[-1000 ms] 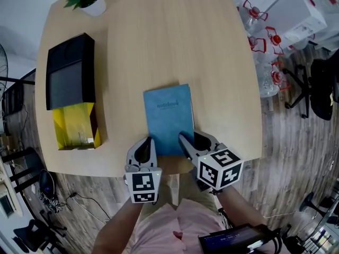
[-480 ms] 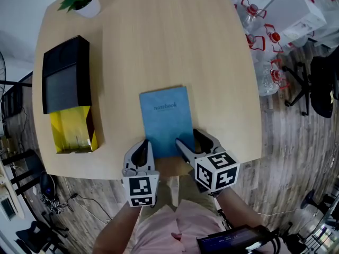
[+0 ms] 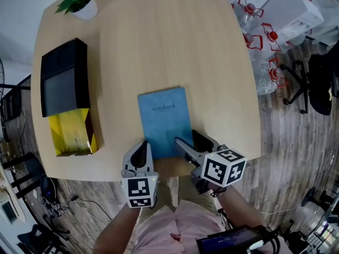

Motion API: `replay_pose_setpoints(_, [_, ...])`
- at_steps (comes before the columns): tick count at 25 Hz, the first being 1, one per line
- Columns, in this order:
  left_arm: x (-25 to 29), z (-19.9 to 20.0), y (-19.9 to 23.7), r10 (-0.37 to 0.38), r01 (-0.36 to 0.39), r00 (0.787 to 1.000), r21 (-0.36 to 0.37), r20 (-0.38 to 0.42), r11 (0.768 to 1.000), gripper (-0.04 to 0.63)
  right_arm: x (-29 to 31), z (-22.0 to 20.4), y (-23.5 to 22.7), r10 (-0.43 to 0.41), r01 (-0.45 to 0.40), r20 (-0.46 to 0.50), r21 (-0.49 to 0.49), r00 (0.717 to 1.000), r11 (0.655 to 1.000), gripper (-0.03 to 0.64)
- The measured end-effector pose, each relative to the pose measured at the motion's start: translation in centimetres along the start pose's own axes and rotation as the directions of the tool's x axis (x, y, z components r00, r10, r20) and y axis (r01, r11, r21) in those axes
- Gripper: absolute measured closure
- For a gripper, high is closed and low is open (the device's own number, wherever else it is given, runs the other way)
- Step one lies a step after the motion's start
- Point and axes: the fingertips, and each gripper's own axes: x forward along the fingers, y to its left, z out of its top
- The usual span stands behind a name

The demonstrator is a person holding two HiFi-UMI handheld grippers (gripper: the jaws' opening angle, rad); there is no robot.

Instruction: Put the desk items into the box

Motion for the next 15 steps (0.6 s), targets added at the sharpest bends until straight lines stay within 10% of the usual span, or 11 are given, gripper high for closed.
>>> replay_pose_setpoints(8, [0.0,-0.1,0.0,-0.007,0.007,1.000,0.002,0.006,1.000,0.586,-0.9,0.6,2.0,0.112,-0.113,0.038,0.019,0.993,0.993,0.316])
replay_pose_setpoints(15, [0.0,0.1,0.0,-0.006,0.006,1.000,0.004,0.005,1.000,0.586,-0.4,0.3,0.7,0.029,-0.028,0.004,-0.057,1.000,0.998,0.334])
